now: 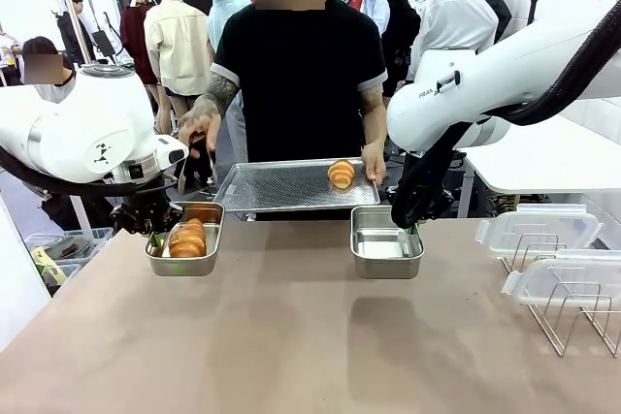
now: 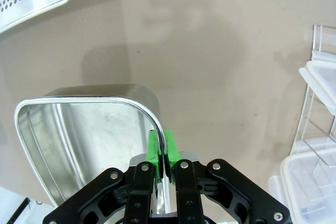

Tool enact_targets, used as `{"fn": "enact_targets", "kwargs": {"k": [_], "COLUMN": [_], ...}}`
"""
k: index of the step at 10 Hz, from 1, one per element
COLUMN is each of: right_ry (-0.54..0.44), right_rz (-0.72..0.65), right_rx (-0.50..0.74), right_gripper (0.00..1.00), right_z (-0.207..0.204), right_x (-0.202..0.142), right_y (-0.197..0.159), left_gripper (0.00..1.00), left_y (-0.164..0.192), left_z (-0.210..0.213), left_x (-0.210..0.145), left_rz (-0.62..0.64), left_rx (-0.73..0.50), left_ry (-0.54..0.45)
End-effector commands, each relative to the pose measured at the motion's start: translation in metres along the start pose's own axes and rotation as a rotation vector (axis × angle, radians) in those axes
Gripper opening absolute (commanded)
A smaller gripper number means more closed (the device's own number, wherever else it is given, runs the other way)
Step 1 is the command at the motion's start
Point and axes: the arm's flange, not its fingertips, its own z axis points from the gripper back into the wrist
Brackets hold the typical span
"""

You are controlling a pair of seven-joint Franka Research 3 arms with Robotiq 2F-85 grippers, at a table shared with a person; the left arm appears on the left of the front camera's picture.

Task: Place the bread in airtight containers.
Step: Once an object is inside an Airtight Container , place the container in the center of the table.

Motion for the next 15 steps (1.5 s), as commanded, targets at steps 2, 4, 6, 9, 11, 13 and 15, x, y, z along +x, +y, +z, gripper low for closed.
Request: {"fn": "enact_targets", "kwargs": {"k": [2, 4, 6, 9, 11, 13, 15], "right_ry": [-0.004, -0.004, -0.004, -0.004, -0.004, -0.004, -0.004], "right_rz": [0.008, 0.008, 0.008, 0.008, 0.008, 0.008, 0.008], "right_rx": [0.003, 0.003, 0.003, 0.003, 0.003, 0.003, 0.003], "right_gripper": [0.0, 0.0, 0.0, 0.0, 0.0, 0.0, 0.0], "right_z": [0.0012, 0.0012, 0.0012, 0.0012, 0.0012, 0.0012, 0.0012], "right_x": [0.0029, 0.0029, 0.0029, 0.0029, 0.0029, 0.0029, 0.0029], "right_y": [0.0012, 0.0012, 0.0012, 0.0012, 0.0012, 0.0012, 0.0012], "left_gripper": [0.0, 0.0, 0.0, 0.0, 0.0, 0.0, 0.0], "left_y": [0.0016, 0.0016, 0.0016, 0.0016, 0.0016, 0.0016, 0.0016], "left_z": [0.0041, 0.0041, 0.0041, 0.0041, 0.0041, 0.0041, 0.0041], "left_x": [0.003, 0.003, 0.003, 0.003, 0.003, 0.003, 0.003], "left_rz": [-0.008, -0.008, -0.008, -0.008, -0.008, -0.008, -0.008], "left_rx": [0.016, 0.016, 0.016, 0.016, 0.016, 0.016, 0.016], "left_ry": [-0.016, -0.016, -0.016, -0.016, -0.016, -0.016, -0.016]}}
